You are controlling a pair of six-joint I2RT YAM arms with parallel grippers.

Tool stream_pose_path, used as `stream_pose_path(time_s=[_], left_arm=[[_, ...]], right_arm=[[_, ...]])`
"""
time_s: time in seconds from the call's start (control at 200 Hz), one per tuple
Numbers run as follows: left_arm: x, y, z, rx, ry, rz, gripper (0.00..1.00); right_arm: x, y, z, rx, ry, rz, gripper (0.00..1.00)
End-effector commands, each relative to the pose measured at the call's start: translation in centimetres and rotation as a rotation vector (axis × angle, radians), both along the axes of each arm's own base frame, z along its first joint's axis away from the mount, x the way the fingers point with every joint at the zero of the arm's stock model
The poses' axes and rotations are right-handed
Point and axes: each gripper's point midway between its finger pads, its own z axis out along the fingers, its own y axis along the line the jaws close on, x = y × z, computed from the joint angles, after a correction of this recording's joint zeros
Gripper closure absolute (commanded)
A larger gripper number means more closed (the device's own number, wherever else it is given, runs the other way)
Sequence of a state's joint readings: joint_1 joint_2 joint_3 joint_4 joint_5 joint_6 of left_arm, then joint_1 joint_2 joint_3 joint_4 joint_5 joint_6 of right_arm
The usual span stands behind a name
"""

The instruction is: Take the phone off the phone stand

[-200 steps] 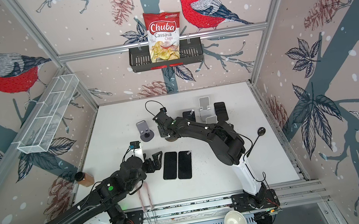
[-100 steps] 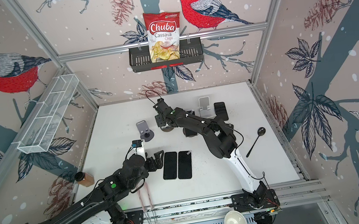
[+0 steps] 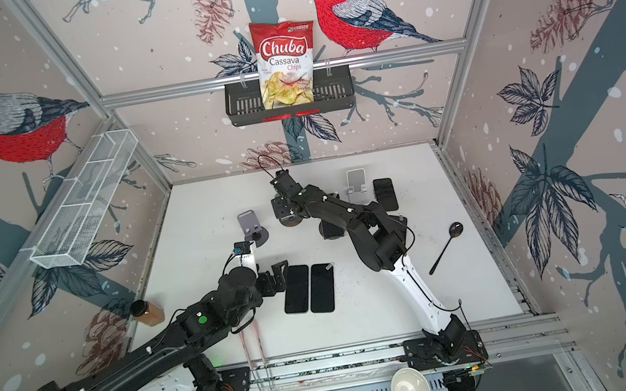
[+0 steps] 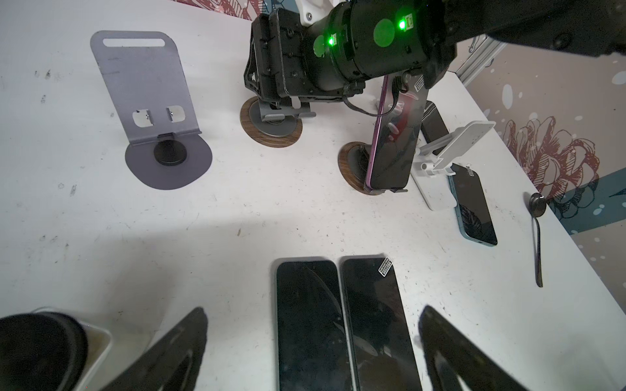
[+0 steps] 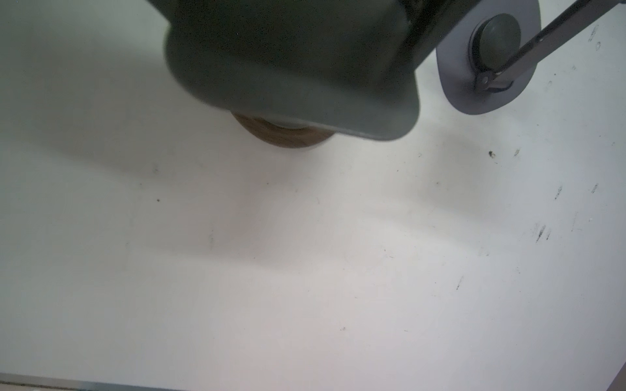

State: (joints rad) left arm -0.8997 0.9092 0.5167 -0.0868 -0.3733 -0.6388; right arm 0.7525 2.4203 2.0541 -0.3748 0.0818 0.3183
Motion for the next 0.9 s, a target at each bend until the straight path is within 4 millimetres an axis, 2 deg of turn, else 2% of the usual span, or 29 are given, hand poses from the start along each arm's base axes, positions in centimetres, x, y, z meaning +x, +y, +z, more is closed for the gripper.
stream_pose_path(time_s=[0.0, 0.24, 0.545, 0.896], left_arm=[[0.5, -0.5, 1.3, -0.034, -0.043, 0.0, 0.04], [0.6, -0.6, 1.4, -0.047, -0.05, 0.002, 0.04], [1.5, -1.7, 2.8, -0.079, -0.062, -0.044, 0.04], [3.0, -4.1, 4.9, -0.152, -0.097, -0.132, 0.04]], right_arm=[[0.0, 0.2, 0.0, 0.011, 0.008, 0.014, 0.26], [0.7, 0.0, 1.5, 0.033, -0.013, 0.013, 0.12], [1.7, -1.0, 5.9, 0.041, -0.091, -0.009, 0.11], [1.0, -3.3, 11.3, 0.033, -0.164, -0.042, 0.11]])
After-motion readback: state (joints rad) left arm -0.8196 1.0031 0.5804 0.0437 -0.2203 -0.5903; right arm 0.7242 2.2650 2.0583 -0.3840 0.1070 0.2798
